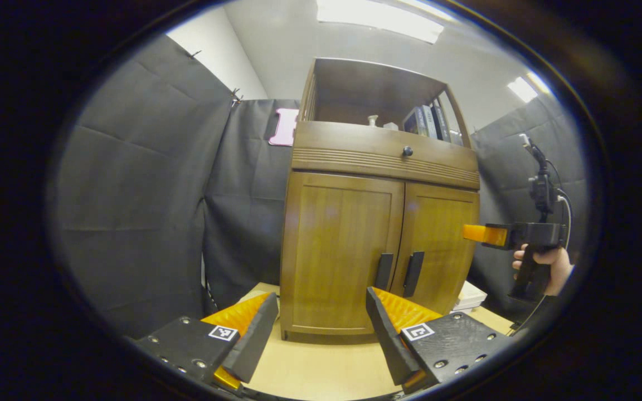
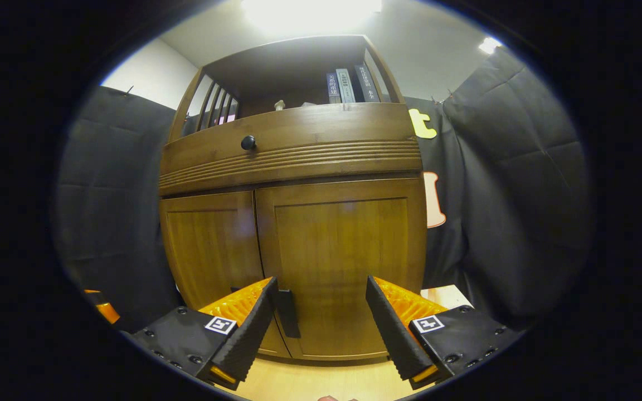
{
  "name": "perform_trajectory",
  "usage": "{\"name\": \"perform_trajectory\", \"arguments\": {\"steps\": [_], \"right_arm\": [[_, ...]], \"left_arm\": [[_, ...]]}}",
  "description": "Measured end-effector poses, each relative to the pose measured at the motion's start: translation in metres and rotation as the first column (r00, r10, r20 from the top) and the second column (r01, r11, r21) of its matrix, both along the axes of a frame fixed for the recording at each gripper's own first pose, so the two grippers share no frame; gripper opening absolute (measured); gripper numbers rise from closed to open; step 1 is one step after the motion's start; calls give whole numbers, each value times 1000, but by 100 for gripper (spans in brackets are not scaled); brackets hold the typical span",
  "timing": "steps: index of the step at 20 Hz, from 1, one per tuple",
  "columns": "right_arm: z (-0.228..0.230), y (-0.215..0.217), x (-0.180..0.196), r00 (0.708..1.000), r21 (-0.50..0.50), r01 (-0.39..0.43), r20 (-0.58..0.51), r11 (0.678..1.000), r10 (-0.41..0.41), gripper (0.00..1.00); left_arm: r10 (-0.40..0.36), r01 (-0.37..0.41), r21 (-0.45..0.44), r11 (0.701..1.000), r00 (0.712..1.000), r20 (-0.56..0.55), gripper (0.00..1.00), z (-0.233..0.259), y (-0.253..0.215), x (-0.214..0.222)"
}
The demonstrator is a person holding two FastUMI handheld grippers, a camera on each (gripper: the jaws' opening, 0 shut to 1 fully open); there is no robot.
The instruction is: Open the right door of the double-door shoe cabinet with the right hand, and open the left door with the left hand.
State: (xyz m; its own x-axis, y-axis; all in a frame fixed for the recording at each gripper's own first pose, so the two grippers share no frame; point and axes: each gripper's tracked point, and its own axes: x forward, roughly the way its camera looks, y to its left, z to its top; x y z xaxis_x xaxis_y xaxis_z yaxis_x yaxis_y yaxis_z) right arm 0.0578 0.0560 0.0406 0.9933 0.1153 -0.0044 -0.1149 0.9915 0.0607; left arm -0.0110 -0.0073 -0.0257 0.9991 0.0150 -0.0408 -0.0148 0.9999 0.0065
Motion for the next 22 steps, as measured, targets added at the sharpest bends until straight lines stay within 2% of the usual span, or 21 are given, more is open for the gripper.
{"name": "perform_trajectory", "arguments": {"steps": [7, 8, 10, 11, 12, 13, 15, 16, 18, 19, 20, 21, 22], "right_arm": [[-3, 27, 33, 999, 10, -42, 3, 999, 42, 94], [-4, 29, 39, 999, 9, -44, 1, 999, 44, 99], [-9, 32, 50, 999, 13, -36, -11, 999, 36, 99], [-10, 35, 55, 999, 19, -33, -14, 999, 33, 94], [-13, 37, 60, 999, 22, -31, -22, 999, 31, 99], [-18, 38, 63, 999, 22, -32, -32, 999, 33, 99], [-27, 44, 72, 998, 11, -42, -49, 999, 42, 99], [-29, 47, 77, 997, 0, -47, -56, 999, 47, 94], [-39, 50, 82, 997, -18, -47, -63, 999, 46, 94], [-44, 53, 85, 997, -23, -44, -62, 999, 43, 99], [-48, 56, 89, 997, -29, -40, -65, 999, 38, 99], [-55, 59, 91, 997, -35, -39, -74, 999, 36, 94], [-61, 62, 96, 996, -43, -42, -85, 998, 38, 94]], "left_arm": [[45, -45, -8, 999, 999, -13, 89, -7, 17, -5], [54, -54, -13, 998, 998, -19, 89, -9, 21, -5], [74, -74, -21, 997, 997, -32, 89, -14, 27, -8], [84, -85, -22, 996, 996, -39, 89, -16, 30, -10], [95, -96, -22, 995, 994, -46, 89, -20, 33, -10], [106, -107, -18, 994, 993, -51, 89, -20, 37, -11], [129, -130, -12, 991, 990, -55, 89, -20, 45, -13], [136, -137, -13, 991, 989, -58, 89, -23, 48, -16], [152, -153, -15, 988, 986, -69, 89, -28, 52, -18], [165, -166, -10, 986, 984, -74, 89, -29, 56, -16], [185, -186, 3, 983, 980, -76, 89, -30, 61, -15], [198, -198, 13, 980, 977, -73, 89, -29, 63, -14], [198, -198, 16, 980, 978, -71, 89, -29, 61, -15]]}}
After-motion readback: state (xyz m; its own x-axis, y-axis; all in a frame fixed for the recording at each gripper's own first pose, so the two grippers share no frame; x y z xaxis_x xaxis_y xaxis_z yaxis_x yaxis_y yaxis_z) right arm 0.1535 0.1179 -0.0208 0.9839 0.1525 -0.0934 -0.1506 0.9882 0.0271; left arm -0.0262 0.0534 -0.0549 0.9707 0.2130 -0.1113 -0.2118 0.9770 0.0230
